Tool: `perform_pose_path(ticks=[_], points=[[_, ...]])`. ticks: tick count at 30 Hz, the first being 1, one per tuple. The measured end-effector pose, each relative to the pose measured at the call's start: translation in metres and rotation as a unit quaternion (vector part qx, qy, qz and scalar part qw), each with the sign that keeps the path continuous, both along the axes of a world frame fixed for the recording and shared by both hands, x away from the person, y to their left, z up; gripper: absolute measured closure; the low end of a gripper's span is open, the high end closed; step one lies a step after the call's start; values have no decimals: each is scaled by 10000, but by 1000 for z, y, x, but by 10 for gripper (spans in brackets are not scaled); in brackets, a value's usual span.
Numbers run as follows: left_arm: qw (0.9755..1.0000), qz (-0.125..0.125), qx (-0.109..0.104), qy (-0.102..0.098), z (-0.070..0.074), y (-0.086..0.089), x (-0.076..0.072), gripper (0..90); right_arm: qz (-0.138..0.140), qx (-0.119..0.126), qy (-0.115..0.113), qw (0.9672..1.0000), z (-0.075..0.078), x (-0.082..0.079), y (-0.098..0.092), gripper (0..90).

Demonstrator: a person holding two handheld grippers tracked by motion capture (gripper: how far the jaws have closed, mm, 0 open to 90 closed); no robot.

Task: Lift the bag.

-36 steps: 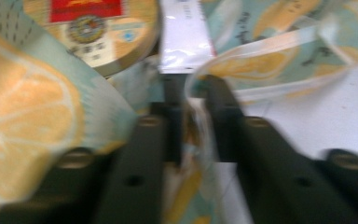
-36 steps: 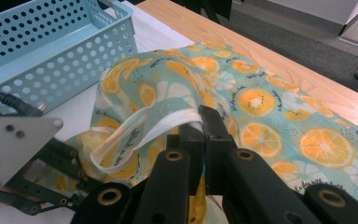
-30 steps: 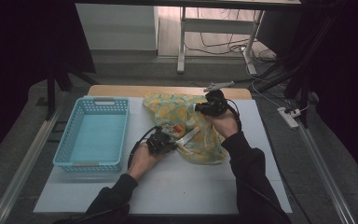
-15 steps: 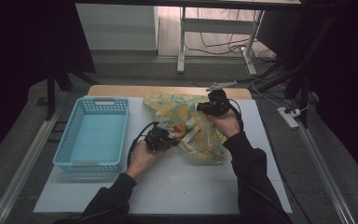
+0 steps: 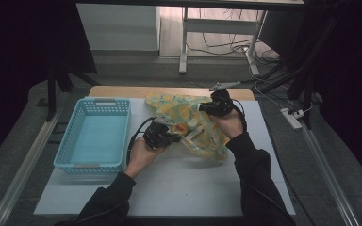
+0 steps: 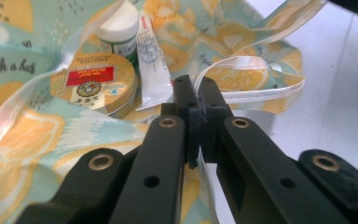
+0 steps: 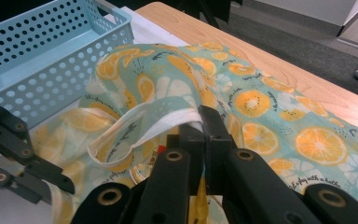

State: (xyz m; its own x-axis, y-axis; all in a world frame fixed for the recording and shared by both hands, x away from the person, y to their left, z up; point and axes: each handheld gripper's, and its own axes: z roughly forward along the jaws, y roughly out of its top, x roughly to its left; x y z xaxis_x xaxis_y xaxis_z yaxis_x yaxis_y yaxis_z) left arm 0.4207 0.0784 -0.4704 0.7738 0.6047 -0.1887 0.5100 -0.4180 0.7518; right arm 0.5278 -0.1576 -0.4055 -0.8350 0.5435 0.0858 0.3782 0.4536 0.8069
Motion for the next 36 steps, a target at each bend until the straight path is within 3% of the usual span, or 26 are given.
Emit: perform_pose_path(ticks=[12,24,34,36], points=[[9995,-46,-267,-183,33,9,-3,897,38,156,30,9999,13,0,-2,887],[9975,-36,-432,-562,77,20,-5,897,78,238,-62,9997,38,-1,-3,888],[9942,68,-565,-915,116,31,-2,897,86,466,-182,9987,63,-4,-7,888],[9916,67,-780,-1032,132,35,-2,897,82,483,-214,9986,68,-5,-7,888]])
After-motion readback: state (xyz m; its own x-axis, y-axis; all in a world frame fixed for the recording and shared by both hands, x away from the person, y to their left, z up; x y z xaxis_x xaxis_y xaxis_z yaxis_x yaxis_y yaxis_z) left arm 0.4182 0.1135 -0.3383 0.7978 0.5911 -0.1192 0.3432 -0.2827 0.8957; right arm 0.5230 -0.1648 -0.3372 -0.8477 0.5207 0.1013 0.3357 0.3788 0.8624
